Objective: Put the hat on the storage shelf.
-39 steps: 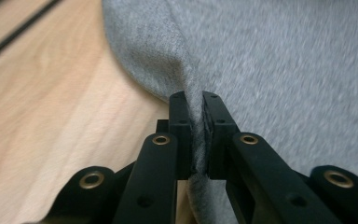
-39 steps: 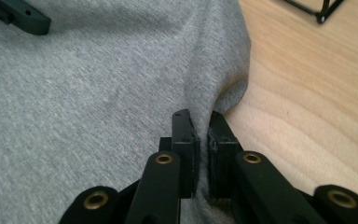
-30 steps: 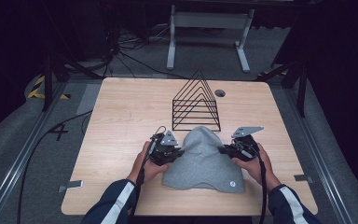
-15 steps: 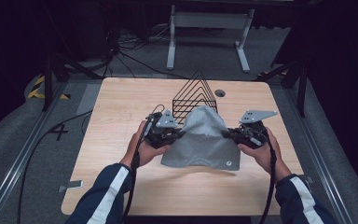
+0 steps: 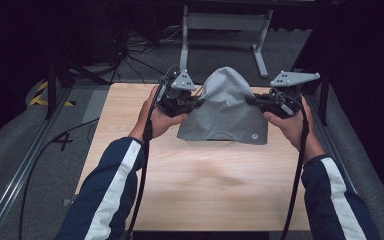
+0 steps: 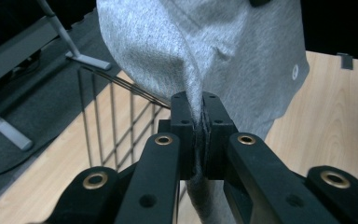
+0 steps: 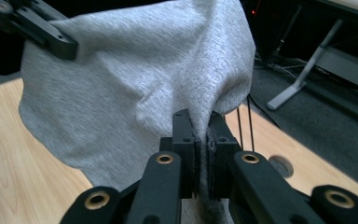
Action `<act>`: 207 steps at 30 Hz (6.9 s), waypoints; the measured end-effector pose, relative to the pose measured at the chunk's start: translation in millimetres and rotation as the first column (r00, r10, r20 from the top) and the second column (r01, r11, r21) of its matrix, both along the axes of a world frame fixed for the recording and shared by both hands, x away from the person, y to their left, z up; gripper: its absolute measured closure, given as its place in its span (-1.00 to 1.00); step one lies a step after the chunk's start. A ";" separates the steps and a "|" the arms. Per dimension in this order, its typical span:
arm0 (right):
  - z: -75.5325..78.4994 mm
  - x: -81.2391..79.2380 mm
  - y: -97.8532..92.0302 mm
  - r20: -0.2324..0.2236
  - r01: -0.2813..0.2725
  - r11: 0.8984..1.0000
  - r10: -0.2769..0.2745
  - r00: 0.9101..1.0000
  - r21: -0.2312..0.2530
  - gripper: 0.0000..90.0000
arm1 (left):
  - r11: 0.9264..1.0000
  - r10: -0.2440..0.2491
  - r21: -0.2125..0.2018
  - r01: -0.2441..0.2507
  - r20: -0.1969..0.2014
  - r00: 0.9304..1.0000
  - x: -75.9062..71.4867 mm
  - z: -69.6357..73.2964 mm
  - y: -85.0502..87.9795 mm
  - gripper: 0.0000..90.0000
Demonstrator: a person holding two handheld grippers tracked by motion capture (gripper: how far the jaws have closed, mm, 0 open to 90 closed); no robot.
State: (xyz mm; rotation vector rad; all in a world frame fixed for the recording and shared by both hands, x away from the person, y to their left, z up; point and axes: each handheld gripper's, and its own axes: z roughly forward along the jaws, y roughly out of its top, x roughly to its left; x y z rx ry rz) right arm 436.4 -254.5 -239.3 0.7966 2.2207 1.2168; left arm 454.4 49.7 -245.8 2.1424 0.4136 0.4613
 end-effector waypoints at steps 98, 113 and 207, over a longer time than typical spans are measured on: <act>-48.1 55.9 19.2 -0.018 -0.036 0.997 0.035 0.999 -0.067 0.87 | 0.994 0.108 -0.029 -0.110 -0.065 0.992 46.3 -78.4 8.5 0.89; -84.1 56.5 27.0 -0.040 -0.014 0.999 0.012 0.999 -0.048 0.81 | 0.988 0.155 0.013 -0.154 -0.085 0.984 45.7 -117.5 0.5 0.89; -225.7 -127.6 -110.7 -0.239 0.144 0.983 -0.168 0.956 -0.113 -0.49 | 0.970 0.232 0.130 -0.204 -0.270 0.934 -138.1 -230.6 177.1 -0.56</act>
